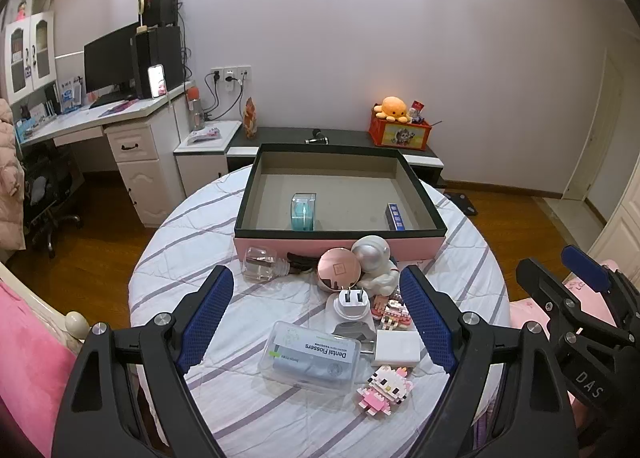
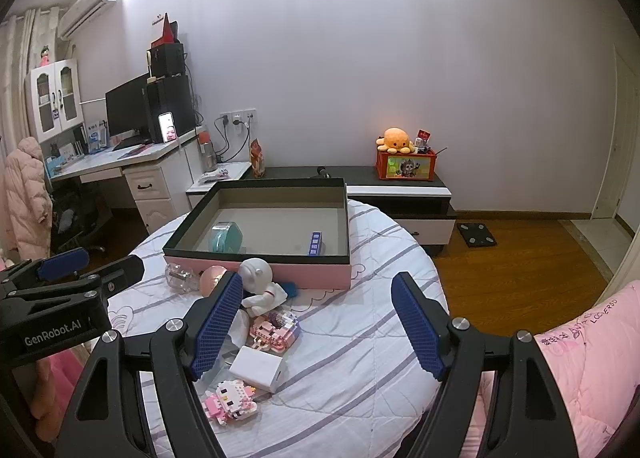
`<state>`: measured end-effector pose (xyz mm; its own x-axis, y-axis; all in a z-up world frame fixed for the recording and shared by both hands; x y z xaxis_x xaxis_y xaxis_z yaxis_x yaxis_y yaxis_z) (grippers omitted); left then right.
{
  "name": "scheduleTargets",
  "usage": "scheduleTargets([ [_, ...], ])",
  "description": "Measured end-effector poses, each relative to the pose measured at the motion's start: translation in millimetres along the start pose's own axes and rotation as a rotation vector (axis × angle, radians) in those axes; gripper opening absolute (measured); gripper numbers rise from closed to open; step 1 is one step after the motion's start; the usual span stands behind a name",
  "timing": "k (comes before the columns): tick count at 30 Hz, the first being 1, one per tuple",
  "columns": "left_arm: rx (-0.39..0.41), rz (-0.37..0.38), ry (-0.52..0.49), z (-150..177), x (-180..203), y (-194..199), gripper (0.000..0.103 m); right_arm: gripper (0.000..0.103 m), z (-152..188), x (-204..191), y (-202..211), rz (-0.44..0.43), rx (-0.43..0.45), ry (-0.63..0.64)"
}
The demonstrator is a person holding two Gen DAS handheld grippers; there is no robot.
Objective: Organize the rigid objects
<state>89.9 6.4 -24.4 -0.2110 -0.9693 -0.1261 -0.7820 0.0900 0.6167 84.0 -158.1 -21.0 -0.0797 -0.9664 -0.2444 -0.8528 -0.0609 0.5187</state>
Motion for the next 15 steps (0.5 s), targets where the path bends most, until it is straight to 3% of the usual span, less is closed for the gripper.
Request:
scheduleTargets([
  [4, -0.004, -0.006, -0.001, 0, 0, -2, 0.089, 0.078, 2, 1, -3, 0.005, -0.004, 0.000],
  [8, -0.029, -0.022, 0.011, 3, -3, -9, 0.102, 0.078, 4, 1, -5, 0.011, -0.011, -0.005],
  [11, -0.028, 0.016, 0.017, 3, -1, -12, 0.102, 0.078, 4, 3, -7, 0.015, -0.014, -0.008],
  [15, -0.021, -0.046, -0.008, 2, -1, -10, 0.102, 0.078, 4, 4, -7, 0.016, -0.014, -0.009],
])
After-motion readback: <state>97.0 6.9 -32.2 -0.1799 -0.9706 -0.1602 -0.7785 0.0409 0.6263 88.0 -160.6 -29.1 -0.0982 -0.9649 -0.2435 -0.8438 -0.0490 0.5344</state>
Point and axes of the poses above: each gripper's, at about its wrist camera, not at the fingertips, and y roughly against the way its jaws point, x to its right, z to its underside, the point moved 7 cm from there along -y, roughly the way its jaws point, and after that the axes turned 14 degrees about -y, right-handed, at the moved point
